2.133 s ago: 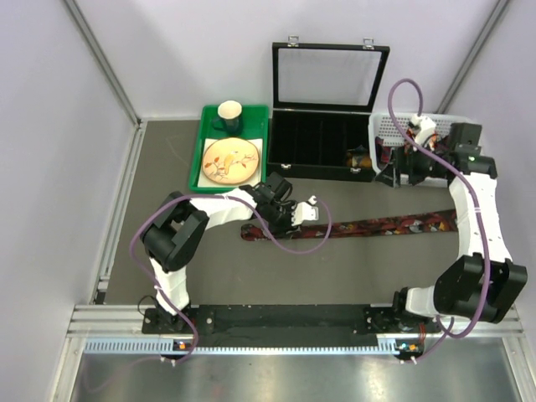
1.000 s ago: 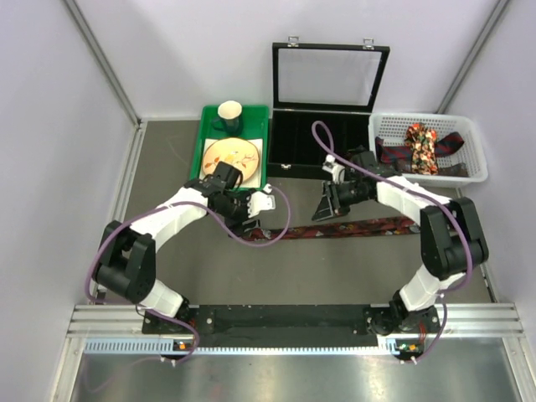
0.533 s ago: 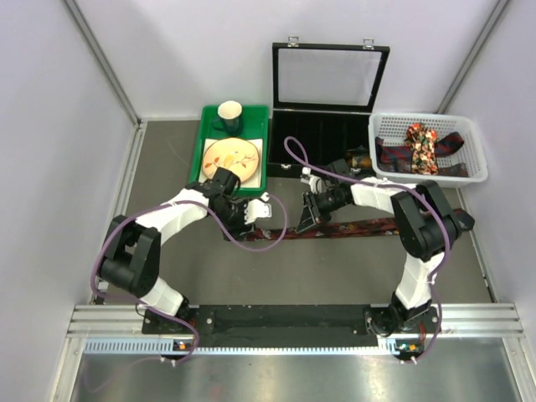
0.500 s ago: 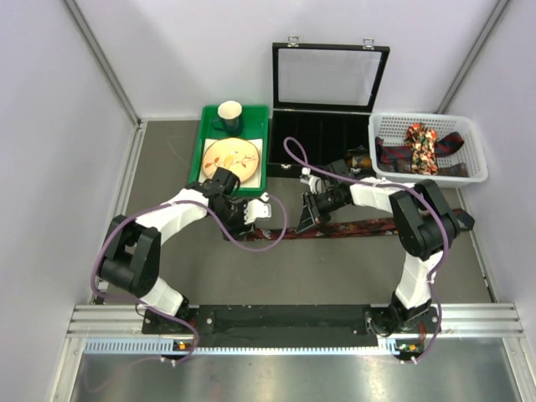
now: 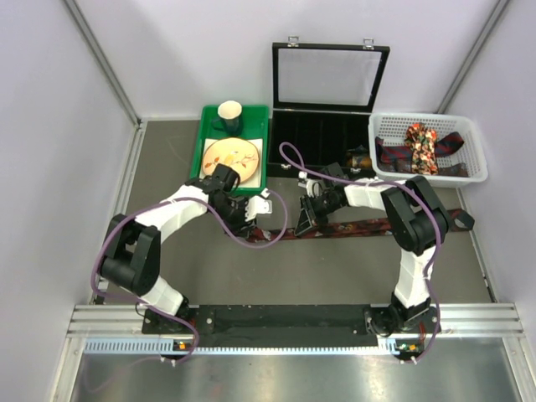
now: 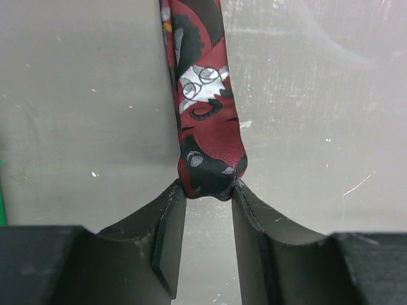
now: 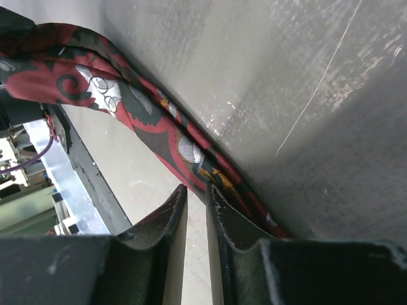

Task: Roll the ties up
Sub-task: Roll the tie at the center of the board.

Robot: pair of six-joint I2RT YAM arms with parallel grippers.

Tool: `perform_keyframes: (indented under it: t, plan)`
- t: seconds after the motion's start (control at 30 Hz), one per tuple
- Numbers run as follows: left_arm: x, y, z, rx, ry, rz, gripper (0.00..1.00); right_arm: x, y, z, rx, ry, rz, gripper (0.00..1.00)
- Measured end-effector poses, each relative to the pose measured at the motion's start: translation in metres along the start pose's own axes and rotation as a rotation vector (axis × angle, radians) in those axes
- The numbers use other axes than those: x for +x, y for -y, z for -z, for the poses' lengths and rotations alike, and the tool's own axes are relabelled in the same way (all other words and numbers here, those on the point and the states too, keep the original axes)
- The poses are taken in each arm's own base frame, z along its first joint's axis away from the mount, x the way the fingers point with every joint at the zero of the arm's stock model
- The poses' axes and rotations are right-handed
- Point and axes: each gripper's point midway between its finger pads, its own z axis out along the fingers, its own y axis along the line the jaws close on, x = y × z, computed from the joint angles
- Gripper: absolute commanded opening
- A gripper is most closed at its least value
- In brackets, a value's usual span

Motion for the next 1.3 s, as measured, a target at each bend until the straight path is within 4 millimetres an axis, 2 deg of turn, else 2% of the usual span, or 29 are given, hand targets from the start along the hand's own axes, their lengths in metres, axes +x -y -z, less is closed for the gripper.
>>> perform_keyframes:
  t: [0.37, 0.6, 0.7, 0.83, 0.93, 1.03, 1.17, 1.3]
  plan:
    - [-0.007, 0.000, -0.001, 0.011, 0.017, 0.001, 0.34, -0.002, 0.000, -0.001, 0.002, -0.002, -0.008, 0.19]
    - [-0.049, -0.003, -0.008, 0.031, 0.072, 0.007, 0.33, -0.003, -0.004, -0.001, -0.015, -0.001, -0.026, 0.26]
    - [-0.063, -0.005, -0.016, 0.043, 0.087, 0.004, 0.32, -0.004, -0.007, 0.001, -0.032, 0.004, -0.037, 0.33]
    - [-0.070, -0.006, -0.030, 0.063, 0.084, 0.012, 0.31, -0.015, -0.016, 0.015, -0.072, 0.046, -0.041, 0.45]
    - [-0.072, -0.005, -0.041, 0.074, 0.078, 0.015, 0.31, -0.024, -0.022, 0.030, -0.111, 0.098, -0.036, 0.47]
    - [-0.075, -0.006, -0.052, 0.078, 0.070, 0.015, 0.30, -0.025, -0.027, 0.038, -0.160, 0.123, -0.045, 0.47]
    - [-0.077, -0.007, -0.062, 0.082, 0.065, 0.016, 0.29, -0.017, -0.031, 0.035, -0.208, 0.116, -0.087, 0.47]
    - [-0.079, -0.008, -0.065, 0.078, 0.066, 0.021, 0.29, -0.019, -0.038, 0.032, -0.246, 0.121, -0.108, 0.47]
